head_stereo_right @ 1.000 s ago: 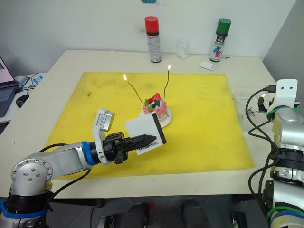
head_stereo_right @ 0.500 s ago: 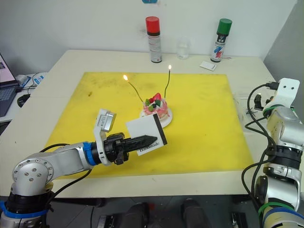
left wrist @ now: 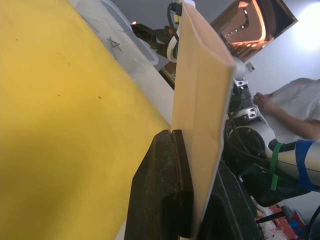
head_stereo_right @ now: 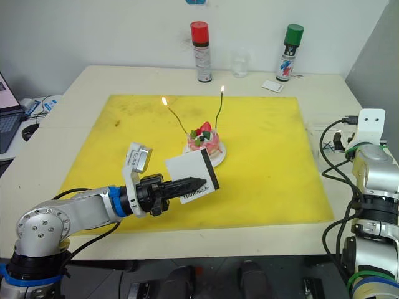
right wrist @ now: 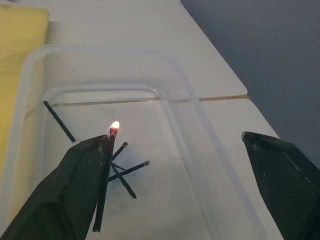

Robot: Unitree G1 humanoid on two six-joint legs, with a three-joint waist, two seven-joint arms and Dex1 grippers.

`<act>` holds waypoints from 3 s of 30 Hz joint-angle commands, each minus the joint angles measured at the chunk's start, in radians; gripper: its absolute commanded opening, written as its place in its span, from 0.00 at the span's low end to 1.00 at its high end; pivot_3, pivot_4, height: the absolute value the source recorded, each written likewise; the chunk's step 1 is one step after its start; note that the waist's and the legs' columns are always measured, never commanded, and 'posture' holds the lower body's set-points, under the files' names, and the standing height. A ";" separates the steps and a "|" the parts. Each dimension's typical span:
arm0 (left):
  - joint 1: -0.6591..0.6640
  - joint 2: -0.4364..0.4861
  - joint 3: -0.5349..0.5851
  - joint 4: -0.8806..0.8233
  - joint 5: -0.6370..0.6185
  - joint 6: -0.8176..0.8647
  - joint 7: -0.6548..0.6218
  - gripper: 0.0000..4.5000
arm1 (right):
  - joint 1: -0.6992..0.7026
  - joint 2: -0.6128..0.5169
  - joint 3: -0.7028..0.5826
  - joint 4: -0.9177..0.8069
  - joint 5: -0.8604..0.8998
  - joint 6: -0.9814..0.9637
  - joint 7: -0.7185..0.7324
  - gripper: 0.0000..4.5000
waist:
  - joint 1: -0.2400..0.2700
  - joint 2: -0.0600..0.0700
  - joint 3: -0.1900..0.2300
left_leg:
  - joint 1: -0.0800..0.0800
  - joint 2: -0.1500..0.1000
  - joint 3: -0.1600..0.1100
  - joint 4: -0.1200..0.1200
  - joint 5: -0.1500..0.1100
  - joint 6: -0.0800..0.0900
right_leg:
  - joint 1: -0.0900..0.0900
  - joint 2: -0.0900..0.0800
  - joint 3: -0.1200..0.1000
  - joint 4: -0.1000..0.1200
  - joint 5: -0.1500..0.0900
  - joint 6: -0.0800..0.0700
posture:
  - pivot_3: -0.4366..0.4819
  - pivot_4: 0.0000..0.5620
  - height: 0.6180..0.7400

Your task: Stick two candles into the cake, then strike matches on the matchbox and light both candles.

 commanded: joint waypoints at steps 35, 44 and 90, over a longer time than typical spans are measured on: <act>-0.012 0.001 -0.004 -0.026 -0.024 -0.015 0.005 0.00 | -0.051 -0.038 0.018 -0.015 -0.031 -0.105 0.050 0.99 | 0.001 0.000 0.000 | 0.000 0.000 0.000 0.000 0.000 0.000 | 0.000 0.000 0.000 0.000 0.000 0.000 | 0.48 0.27 1.00; -0.012 0.000 -0.005 -0.028 -0.024 -0.016 0.006 0.00 | -0.044 -0.023 -0.015 -0.015 -0.002 -0.100 0.037 0.71 | 0.001 0.000 0.000 | 0.000 0.000 0.000 0.000 0.000 0.000 | 0.000 0.000 0.000 0.000 0.000 0.000 | 0.48 0.27 1.00; -0.001 0.005 -0.006 -0.038 -0.042 -0.019 0.018 0.00 | 0.071 -0.034 0.050 -0.133 0.007 0.044 0.110 0.99 | 0.001 0.000 0.000 | 0.000 0.000 0.000 0.000 0.000 0.000 | 0.000 0.000 0.000 0.000 0.000 0.000 | 0.48 0.27 1.00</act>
